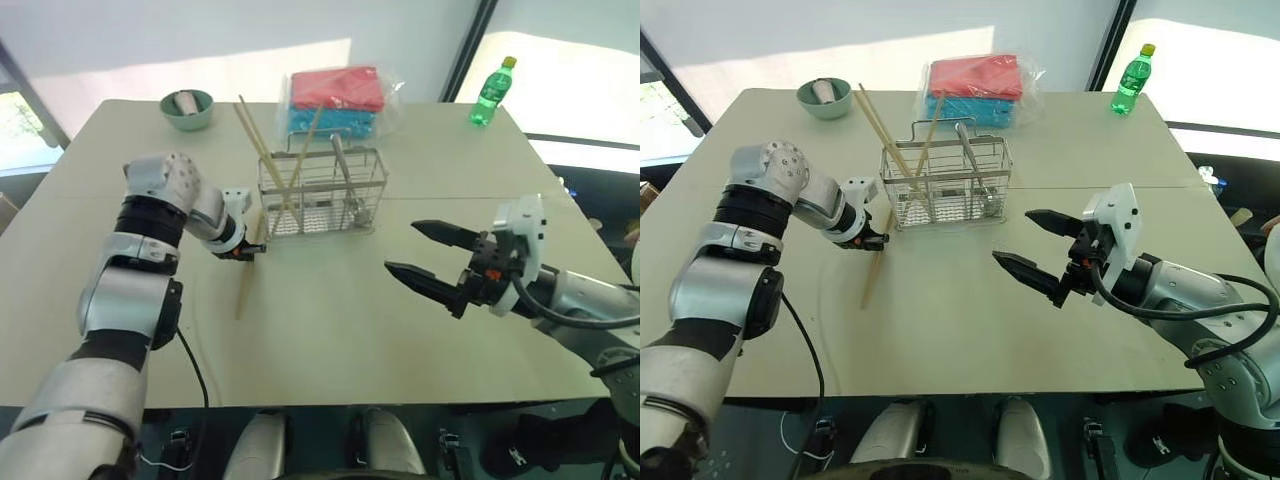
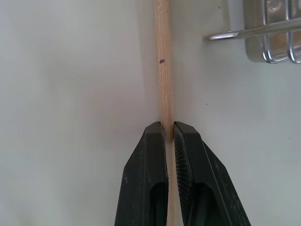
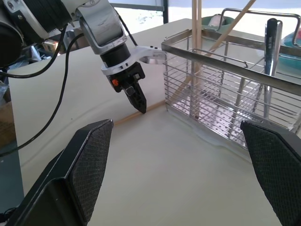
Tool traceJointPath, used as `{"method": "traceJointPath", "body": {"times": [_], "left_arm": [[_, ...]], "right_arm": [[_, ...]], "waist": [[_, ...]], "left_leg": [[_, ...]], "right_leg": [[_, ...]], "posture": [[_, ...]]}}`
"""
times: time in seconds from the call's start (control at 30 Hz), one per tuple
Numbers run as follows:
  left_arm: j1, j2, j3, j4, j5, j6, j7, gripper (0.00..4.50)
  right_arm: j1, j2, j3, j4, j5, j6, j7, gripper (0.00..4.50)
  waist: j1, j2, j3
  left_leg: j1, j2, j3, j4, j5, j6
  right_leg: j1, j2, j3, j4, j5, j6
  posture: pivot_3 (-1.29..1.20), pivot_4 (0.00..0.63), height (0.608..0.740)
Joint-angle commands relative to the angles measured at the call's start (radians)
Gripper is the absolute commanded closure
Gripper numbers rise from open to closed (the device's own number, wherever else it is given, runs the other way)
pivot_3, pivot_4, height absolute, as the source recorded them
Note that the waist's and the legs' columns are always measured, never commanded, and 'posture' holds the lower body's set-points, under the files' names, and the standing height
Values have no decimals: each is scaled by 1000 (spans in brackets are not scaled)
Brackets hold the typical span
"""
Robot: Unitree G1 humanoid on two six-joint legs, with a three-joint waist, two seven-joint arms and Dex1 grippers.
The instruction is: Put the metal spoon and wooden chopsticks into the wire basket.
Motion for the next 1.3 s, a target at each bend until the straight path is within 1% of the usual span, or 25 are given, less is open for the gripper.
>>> {"method": "traceJointPath", "body": {"times": [0.03, 0.37, 0.47, 0.57, 0.63, 0.7, 0.77, 0.9, 0.97, 1.03, 1.13, 1.3], "left_arm": [[25, 42, 9, 6, 59, 7, 8, 4244], [65, 66, 56, -43, 69, 7, 12, 4244], [105, 90, 86, -127, 84, 7, 2, 4244], [161, 129, 110, -286, 134, -28, -30, 4244], [205, 189, 104, -374, 186, -200, -106, 4244], [239, 224, 160, -412, 211, -346, -172, 4244], [255, 231, 240, -422, 209, -436, -214, 4244], [273, 238, 351, -441, 250, -787, -337, 4244], [238, 218, 411, -425, 249, -923, -366, 4244], [179, 180, 466, -408, 220, -1010, -384, 4244], [124, 121, 484, -441, 220, -1156, -437, 4244], [46, -6, 484, -521, 146, -1143, -451, 4244]], "right_arm": [[-13, 6, -25, -27, 19, -20, -4, 0], [-95, -22, -4, 35, 27, 5, 30, 0], [-125, -30, 9, 57, 25, 13, 47, 0], [-130, -36, 9, 67, 25, 19, 65, 0], [-136, -39, 12, 70, 19, 23, 71, 0], [-140, -47, 6, 77, 14, 25, 81, 0], [-142, -56, -6, 85, 14, 26, 90, 0], [-142, -69, -20, 103, 10, 26, 96, 0], [-144, -69, -20, 104, 11, 27, 92, 0], [-146, -62, -14, 102, 12, 31, 79, 0], [-144, -49, -1, 94, 9, 30, 63, 0], [-132, -36, -2, 81, 11, 28, 41, 0]], "waist": [[0, 0, 0], [1, 0, 0], [-2, 1, -1], [-5, 1, 0], [-4, 1, 0], [0, 1, 0], [7, 0, 0], [30, 0, 0], [34, 0, 0], [36, -1, 0], [36, -2, 0], [30, -1, 0]], "left_leg": [[0, 1, 0, 0, 0, 0], [0, 1, 0, 0, 0, 0], [0, 1, 1, 0, 0, 0], [0, 2, 1, 0, 0, 0], [-1, 2, 1, -1, 1, -1], [-2, 2, 0, -1, 2, -3], [-3, 2, 0, -1, 2, -4], [-3, 0, 0, 0, 2, -3], [-4, 0, 0, 0, 1, -3], [-5, 0, 0, 0, 1, -2], [-6, -1, -1, 1, 1, -2], [-4, -1, 0, 1, 1, -1]], "right_leg": [[0, 0, 0, 0, 0, 0], [0, 1, 0, 0, 0, 0], [0, 0, 0, 0, 0, 0], [-1, 0, 1, 0, 0, -1], [-2, 0, 1, 0, 1, -1], [-4, 0, 1, 0, 1, -2], [-4, -1, 1, -1, 2, -3], [-2, -4, 0, -5, 2, -4], [-2, -4, 0, -6, 2, -4], [-2, -5, -1, -6, 2, -4], [-1, -5, -2, -6, 2, -3], [1, -5, -2, -5, 3, -2]], "posture": [[0, 150, 667], [0, 150, 667], [0, 150, 667], [0, 150, 667], [0, 150, 667], [0, 150, 667], [0, 150, 667], [0, 150, 667], [0, 150, 667], [0, 150, 667], [0, 150, 667], [0, 150, 667]]}}
